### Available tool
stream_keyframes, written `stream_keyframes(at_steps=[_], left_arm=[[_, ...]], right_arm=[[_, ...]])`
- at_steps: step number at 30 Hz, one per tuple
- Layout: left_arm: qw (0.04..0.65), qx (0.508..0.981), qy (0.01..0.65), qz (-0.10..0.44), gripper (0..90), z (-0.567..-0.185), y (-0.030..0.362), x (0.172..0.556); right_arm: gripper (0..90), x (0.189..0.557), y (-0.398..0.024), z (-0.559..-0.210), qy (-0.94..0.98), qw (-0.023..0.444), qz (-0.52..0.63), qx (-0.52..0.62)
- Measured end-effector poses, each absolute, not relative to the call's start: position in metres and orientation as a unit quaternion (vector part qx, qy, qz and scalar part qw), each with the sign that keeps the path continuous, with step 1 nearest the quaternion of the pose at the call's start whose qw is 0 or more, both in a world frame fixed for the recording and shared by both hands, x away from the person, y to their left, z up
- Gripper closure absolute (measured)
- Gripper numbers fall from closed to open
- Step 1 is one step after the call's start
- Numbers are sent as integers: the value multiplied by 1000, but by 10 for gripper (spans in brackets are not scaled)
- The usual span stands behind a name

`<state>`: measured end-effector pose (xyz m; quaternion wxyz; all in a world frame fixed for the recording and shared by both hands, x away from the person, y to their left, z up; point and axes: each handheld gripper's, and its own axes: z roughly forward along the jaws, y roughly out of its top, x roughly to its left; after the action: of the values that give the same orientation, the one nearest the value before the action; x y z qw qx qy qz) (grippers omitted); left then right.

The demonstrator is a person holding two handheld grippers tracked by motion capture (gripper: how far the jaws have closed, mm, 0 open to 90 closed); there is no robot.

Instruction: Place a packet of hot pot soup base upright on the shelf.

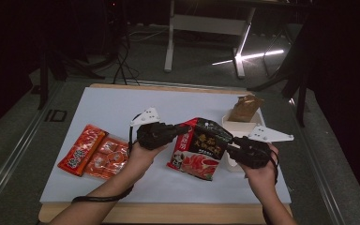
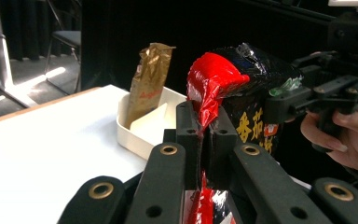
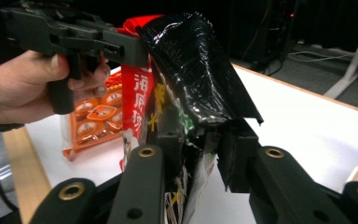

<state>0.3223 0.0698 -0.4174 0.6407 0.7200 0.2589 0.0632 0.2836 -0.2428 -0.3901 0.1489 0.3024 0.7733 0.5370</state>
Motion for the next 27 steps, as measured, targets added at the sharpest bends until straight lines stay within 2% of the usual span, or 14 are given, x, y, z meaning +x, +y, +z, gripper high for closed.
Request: stream_keyframes(at_steps=[7, 12, 13, 15, 17, 20, 21, 24, 27], left_arm=[[640, 723, 256, 44, 850, -420, 73, 324], [644, 722, 253, 15, 768, -420, 77, 327], [643, 723, 252, 11, 737, -420, 77, 327], [640, 725, 254, 10, 612, -419, 78, 326], [638, 726, 257, 1, 588, -418, 80, 325], [635, 729, 254, 3, 503, -419, 81, 322], [634, 731, 254, 6, 434, -420, 82, 320], [633, 734, 245, 13, 388, -423, 84, 317], [631, 736, 243, 9, 246, -427, 86, 312]], right_arm=[[776, 286, -242, -384, 777, 139, 531, 308], [779, 285, -243, -377, 778, 142, 533, 300], [778, 285, -243, -376, 779, 146, 533, 297], [778, 285, -245, -373, 779, 147, 532, 297], [777, 287, -247, -371, 778, 152, 531, 300], [776, 289, -252, -367, 773, 156, 534, 306], [776, 290, -255, -364, 770, 161, 536, 307], [777, 290, -257, -361, 766, 164, 540, 308], [777, 293, -260, -354, 760, 169, 547, 309]])
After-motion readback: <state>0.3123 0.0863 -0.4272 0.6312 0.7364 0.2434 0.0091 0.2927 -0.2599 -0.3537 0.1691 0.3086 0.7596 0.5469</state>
